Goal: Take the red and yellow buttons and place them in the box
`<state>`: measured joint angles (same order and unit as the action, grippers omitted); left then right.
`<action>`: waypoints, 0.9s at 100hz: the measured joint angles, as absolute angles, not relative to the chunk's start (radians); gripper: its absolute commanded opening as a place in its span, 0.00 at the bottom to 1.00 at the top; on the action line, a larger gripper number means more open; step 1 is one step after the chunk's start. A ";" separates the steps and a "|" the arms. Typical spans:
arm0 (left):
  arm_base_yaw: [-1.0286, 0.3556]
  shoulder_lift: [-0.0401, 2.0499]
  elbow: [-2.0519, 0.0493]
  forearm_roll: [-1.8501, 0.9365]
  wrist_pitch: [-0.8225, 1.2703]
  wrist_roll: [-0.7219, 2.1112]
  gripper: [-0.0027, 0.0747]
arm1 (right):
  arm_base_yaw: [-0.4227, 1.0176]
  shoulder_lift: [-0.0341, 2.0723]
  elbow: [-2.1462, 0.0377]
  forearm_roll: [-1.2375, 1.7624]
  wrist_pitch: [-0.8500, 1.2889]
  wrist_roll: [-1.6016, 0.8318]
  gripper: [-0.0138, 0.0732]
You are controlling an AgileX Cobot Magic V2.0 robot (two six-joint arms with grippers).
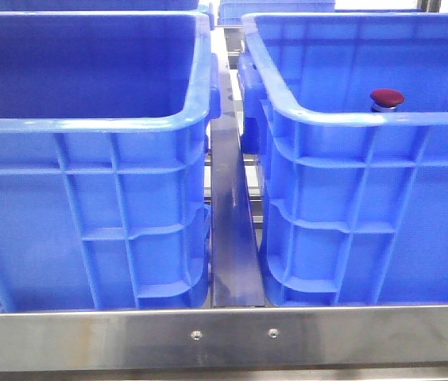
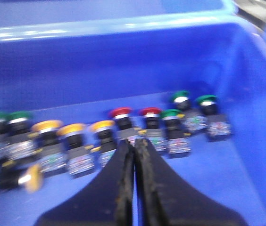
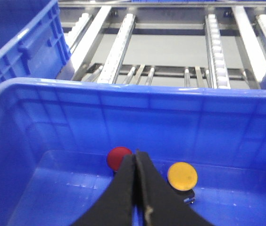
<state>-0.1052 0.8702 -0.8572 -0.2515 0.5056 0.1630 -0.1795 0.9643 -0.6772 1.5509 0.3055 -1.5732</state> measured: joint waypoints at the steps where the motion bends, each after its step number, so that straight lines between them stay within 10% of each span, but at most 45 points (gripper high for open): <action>1: -0.101 0.856 -0.849 -0.249 0.506 0.163 0.01 | -0.179 0.956 -0.674 1.551 0.306 -1.573 0.08; 90: -0.012 0.119 -0.489 -0.207 0.513 0.163 0.01 | -0.179 0.374 -0.303 1.553 0.294 -1.571 0.08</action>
<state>-0.0117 0.1188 -0.4893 -0.2070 0.5133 0.1630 -0.1795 0.3741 -0.3032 1.5530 0.2937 -1.5711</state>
